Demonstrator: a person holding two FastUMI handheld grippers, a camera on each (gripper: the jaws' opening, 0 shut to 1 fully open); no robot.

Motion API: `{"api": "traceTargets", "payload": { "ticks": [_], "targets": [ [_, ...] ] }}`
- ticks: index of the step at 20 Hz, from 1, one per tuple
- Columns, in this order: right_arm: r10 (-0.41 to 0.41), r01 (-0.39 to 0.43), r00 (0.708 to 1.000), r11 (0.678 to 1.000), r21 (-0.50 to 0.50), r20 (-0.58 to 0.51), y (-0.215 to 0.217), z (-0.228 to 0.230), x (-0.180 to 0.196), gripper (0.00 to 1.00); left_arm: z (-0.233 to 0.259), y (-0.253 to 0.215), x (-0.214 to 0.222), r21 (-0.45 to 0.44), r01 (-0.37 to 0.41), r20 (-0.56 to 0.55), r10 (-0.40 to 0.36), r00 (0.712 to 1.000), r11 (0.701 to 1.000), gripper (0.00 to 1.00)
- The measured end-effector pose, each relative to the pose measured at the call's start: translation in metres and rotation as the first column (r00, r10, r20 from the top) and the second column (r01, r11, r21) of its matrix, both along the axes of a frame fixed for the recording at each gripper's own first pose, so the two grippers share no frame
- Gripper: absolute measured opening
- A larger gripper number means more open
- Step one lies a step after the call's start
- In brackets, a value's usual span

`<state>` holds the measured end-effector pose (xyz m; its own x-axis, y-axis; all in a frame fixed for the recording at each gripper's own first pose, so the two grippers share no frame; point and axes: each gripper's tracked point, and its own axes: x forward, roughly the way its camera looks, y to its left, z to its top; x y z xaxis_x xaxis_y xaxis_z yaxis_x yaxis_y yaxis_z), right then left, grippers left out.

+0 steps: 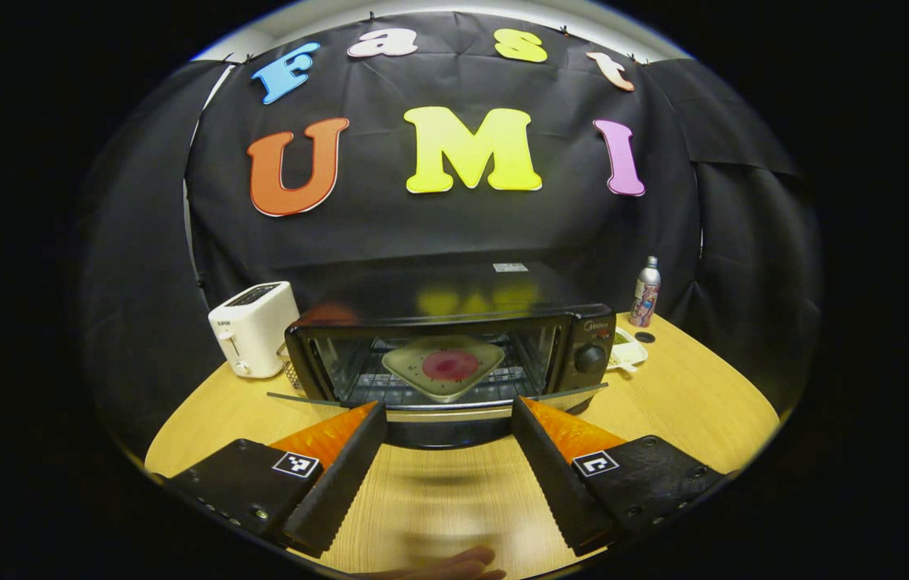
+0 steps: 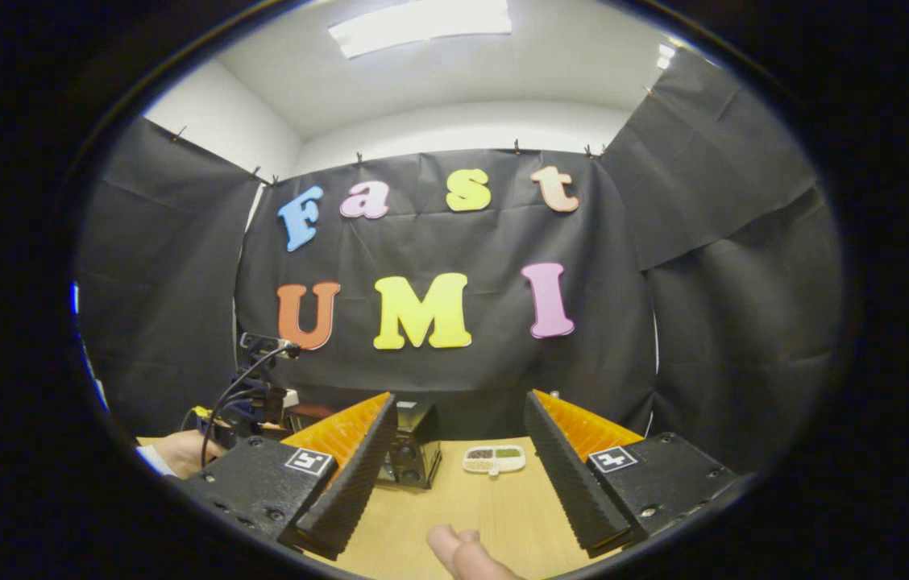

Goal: Open the electric oven with the left hand, put the food in, and close the electric oven.

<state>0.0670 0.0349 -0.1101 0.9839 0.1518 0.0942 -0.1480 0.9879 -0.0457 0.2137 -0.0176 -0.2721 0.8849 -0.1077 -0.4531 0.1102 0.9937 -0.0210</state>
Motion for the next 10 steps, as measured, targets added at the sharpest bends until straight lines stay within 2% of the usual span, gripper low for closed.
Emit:
{"api": "traceTargets", "payload": {
  "ticks": [4,7,8,9,10],
  "targets": [
    [-0.016,0.017,1.0,0.999,-0.035,0.022,-0.002,0.006,-0.017,0.96,0.026,0.01,0.009,0.03,-0.027,0.022,0.027,0.999,0.999,0.98],
    [-0.021,0.022,1.0,0.999,-0.045,0.018,-0.003,0.007,-0.03,0.96,0.053,0.005,-0.004,0.004,-0.015,0.069,0.015,0.998,1.0,0.98],
    [-0.027,0.028,0.999,0.999,-0.046,0.022,-0.003,0.01,-0.033,1.0,0.061,0.004,-0.01,-0.003,-0.012,0.084,0.013,0.996,1.0,0.98],
    [-0.031,0.032,0.999,0.998,-0.048,0.025,-0.002,0.011,-0.039,1.0,0.067,0.002,-0.018,-0.003,-0.009,0.091,0.009,0.996,1.0,0.98],
    [-0.036,0.037,0.999,0.998,-0.049,0.027,-0.002,0.013,-0.042,0.95,0.073,0.0,-0.025,-0.001,-0.005,0.096,0.005,0.995,1.0,0.98]
  ]
}}
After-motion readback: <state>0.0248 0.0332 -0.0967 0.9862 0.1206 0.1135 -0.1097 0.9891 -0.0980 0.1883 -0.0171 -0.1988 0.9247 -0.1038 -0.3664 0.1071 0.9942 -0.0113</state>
